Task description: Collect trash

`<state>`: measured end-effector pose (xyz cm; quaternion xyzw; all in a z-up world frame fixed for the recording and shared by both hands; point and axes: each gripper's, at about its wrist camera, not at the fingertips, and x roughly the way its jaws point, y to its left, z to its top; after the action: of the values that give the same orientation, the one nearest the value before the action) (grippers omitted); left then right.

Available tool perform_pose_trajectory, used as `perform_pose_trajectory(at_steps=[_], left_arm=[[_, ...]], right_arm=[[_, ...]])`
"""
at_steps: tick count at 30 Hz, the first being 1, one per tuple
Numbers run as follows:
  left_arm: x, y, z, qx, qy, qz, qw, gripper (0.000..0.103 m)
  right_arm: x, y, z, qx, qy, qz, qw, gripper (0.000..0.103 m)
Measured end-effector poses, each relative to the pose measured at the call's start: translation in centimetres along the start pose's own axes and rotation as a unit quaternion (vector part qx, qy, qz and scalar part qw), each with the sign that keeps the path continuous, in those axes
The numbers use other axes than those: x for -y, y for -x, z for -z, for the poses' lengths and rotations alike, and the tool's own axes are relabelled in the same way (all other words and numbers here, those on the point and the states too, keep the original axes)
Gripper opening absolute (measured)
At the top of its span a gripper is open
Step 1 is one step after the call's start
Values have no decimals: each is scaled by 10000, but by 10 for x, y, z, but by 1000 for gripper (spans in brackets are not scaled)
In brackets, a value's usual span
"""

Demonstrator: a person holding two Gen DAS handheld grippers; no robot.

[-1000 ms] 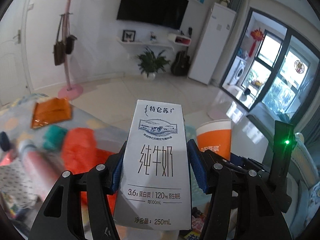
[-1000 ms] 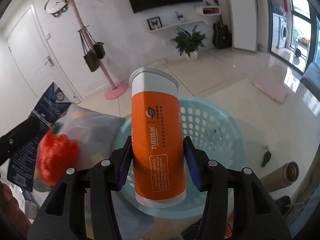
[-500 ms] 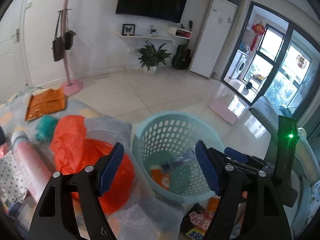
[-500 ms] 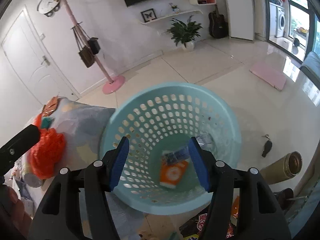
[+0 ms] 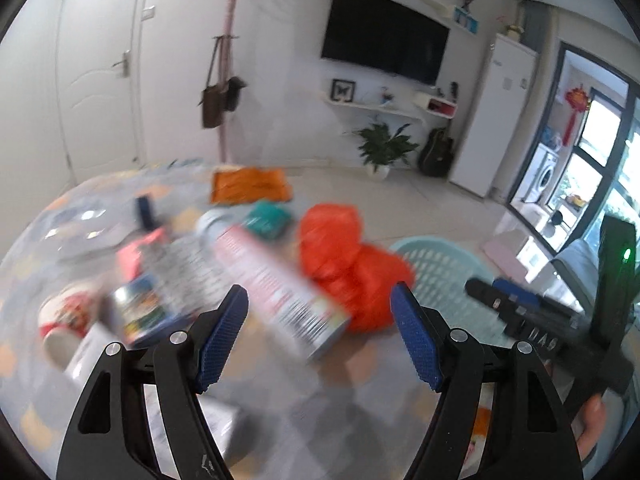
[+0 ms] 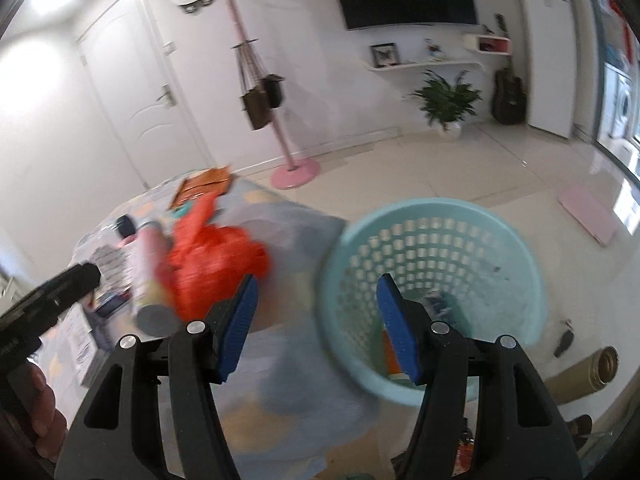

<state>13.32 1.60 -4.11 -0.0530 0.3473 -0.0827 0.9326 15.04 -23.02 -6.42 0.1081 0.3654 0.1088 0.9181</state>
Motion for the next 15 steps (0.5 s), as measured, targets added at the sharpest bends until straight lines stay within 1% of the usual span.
perform_pose_trajectory(at_steps=[2,3,6,8,10,12,15], left_arm=[[-11,3,10,-169,16,-63,9998,72],[-15,3,13,-227,30,-26,9997,72],[-22,-2,21,-588,67,232,9980,72],[-26,-8,28,-817,37,307,9962,72],[-23,-8,31,-834,-126,206,9962,72],[-21,-8,32,-934,-285,83,9952,72],[-20,-5,37,-1052,-397,-103,9936,72]], right_arm=[[-15,-1,2,-30,129,-142,9998,58],[-24,-2,3,-46,220,-204,9995,58],[-45,-8,5,-120,404,-308,9986,58],[-56,-12,8,-175,482,-418,9978,58],[-68,-16,8,-231,575,-543,9966,58],[-79,-19,8,-275,704,-689,9948,58],[-103,-25,5,-298,992,-879,9907,58]])
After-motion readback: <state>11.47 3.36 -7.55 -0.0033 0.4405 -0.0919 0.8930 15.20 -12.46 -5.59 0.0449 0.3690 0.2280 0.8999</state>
